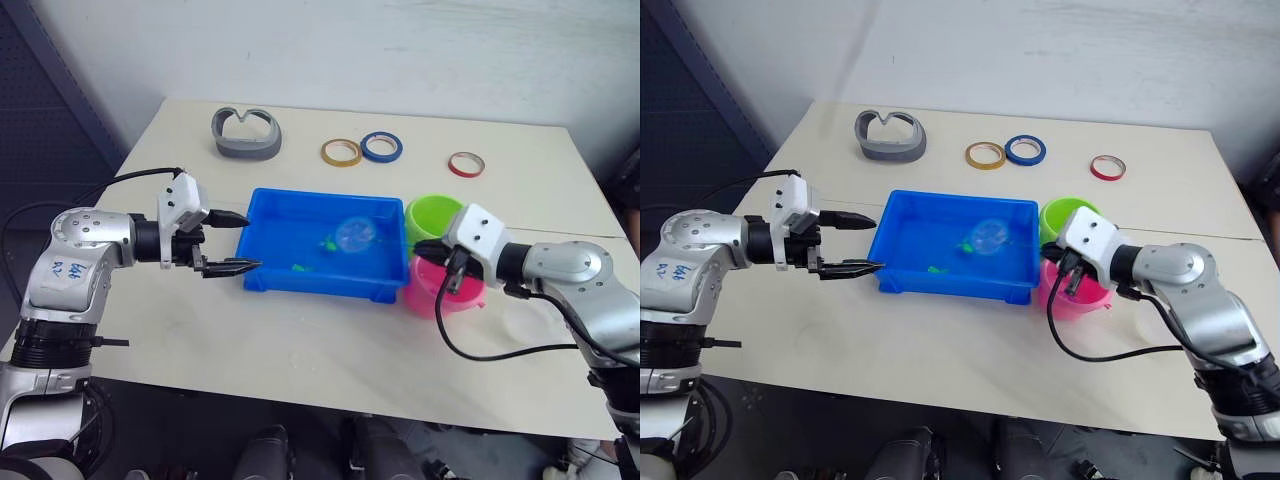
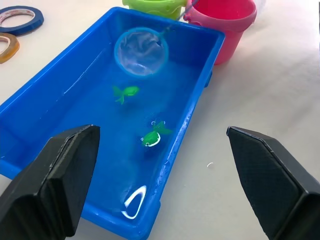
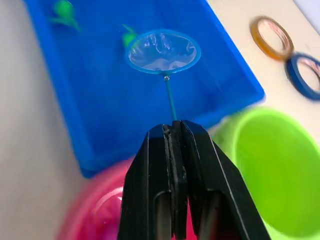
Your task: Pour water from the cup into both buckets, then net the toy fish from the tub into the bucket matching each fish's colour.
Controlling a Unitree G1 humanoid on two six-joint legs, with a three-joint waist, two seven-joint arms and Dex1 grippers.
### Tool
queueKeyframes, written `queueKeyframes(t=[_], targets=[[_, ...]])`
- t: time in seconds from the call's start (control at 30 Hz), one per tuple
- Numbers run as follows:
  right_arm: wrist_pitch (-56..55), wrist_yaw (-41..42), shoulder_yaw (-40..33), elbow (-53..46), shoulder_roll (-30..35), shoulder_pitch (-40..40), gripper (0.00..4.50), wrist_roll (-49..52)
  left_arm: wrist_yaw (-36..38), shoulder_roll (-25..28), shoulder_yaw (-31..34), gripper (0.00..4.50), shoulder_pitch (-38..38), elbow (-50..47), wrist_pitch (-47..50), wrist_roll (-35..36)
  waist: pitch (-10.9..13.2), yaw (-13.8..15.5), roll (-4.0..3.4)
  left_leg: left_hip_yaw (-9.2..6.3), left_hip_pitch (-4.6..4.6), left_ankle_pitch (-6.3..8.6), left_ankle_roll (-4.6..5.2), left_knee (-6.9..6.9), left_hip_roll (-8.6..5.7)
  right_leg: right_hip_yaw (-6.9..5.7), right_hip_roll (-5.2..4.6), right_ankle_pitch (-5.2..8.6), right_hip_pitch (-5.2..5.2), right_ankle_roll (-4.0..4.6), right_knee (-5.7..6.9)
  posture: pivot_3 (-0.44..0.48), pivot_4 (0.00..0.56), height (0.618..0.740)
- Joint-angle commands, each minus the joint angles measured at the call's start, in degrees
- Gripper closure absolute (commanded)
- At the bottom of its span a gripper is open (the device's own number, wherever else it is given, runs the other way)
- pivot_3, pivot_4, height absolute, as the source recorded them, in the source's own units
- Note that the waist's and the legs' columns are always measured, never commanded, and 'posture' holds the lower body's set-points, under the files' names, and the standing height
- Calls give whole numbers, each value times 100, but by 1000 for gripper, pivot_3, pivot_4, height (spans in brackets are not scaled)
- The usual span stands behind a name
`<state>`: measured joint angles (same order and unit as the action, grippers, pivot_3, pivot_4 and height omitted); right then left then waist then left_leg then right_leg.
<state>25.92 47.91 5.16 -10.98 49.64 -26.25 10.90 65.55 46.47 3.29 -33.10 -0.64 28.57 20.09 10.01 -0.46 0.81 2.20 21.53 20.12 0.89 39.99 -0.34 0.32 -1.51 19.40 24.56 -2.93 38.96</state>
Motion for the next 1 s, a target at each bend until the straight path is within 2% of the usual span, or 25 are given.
queueKeyframes(t=[0.03, 0.2, 0.43, 0.67, 0.87, 1.0], targets=[[-706, 39, 225, 223, 8, -146, 4500, -517, -144, 111, 222, 57, 65, -341, 80, 143, 0, -23, 0, 0, 0, 0, -1, -2, 0, 0, 1, 0, 1, 0, 1, 0, 150, 740], [-1304, 143, 523, 609, -173, -205, 4500, -883, -244, 130, 251, 57, 112, -476, 161, 191, 0, -67, 0, 1, -1, -1, -3, 0, 1, 1, 1, 0, 0, 0, 2, 0, 150, 740], [-1329, 140, 672, 739, -689, -378, 4500, -1044, -323, 160, 231, 57, 37, -487, 186, 242, 0, -119, 0, 0, -4, -3, -6, 1, 1, 1, 2, 0, -1, 0, 6, 0, 150, 740], [-49, 190, 455, 400, -1275, -490, 4500, -456, -412, 152, 206, 57, -22, -481, 156, 274, 0, -110, 0, -1, -4, -3, -6, 0, 1, -1, 1, 0, -1, 0, 17, 0, 150, 740], [1817, -7, -260, -90, -1612, -688, 4500, 630, -438, 112, 191, 57, -23, -413, 58, 265, 0, -113, 0, -2, -2, -3, -6, 0, 1, -1, 0, 0, -1, 0, 16, 0, 150, 740], [2616, -173, -627, -363, -1686, -765, 4500, 1142, -468, -17, 180, 57, -154, -246, -28, 296, 0, -107, 0, -5, -2, -3, -6, -2, 1, -2, 0, 0, -1, 0, 15, 0, 150, 740]])
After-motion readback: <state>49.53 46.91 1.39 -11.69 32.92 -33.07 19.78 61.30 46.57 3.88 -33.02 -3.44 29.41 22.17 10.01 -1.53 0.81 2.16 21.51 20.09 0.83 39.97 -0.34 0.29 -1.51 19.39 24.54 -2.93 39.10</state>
